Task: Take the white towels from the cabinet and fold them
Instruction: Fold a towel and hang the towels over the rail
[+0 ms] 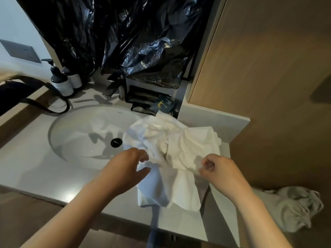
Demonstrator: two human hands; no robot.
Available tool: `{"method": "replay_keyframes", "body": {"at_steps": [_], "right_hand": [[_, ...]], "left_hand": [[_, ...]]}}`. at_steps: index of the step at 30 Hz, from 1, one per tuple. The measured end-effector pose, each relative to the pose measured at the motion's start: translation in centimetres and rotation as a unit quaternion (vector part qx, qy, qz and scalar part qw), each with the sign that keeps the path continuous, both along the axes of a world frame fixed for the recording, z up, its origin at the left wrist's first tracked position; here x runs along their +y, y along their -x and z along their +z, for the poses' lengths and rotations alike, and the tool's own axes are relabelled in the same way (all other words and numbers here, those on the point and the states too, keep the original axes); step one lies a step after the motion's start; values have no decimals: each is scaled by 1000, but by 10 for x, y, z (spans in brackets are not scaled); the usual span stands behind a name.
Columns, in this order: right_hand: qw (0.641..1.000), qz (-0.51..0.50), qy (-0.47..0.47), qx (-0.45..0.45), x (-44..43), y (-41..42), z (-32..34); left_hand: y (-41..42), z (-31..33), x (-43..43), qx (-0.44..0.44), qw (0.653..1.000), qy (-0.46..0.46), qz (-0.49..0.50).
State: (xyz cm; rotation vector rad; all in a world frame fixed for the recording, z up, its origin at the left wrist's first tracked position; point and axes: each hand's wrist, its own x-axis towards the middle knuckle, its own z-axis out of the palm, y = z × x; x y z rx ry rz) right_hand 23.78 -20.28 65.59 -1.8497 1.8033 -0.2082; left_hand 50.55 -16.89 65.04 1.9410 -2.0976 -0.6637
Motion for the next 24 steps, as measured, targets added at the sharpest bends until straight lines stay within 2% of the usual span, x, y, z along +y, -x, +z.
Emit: {"method": "replay_keyframes", "body": {"at_steps": [9,13,19,24], "right_hand": [[1000,-29,-2,-11,-69,17,-17],[998,-52,-45,5,-82,22,-32],[987,-118,-100,-43,-90,22,-46],[977,-170,-62,-114,-79,20,-40]], "left_hand": [[24,-12,-63,32,999,10,6],[37,-21,-81,52,998,12,19],[55,-33,-110,58,998,-24,8],[58,-38,-127,33,998,-39,-37]]}}
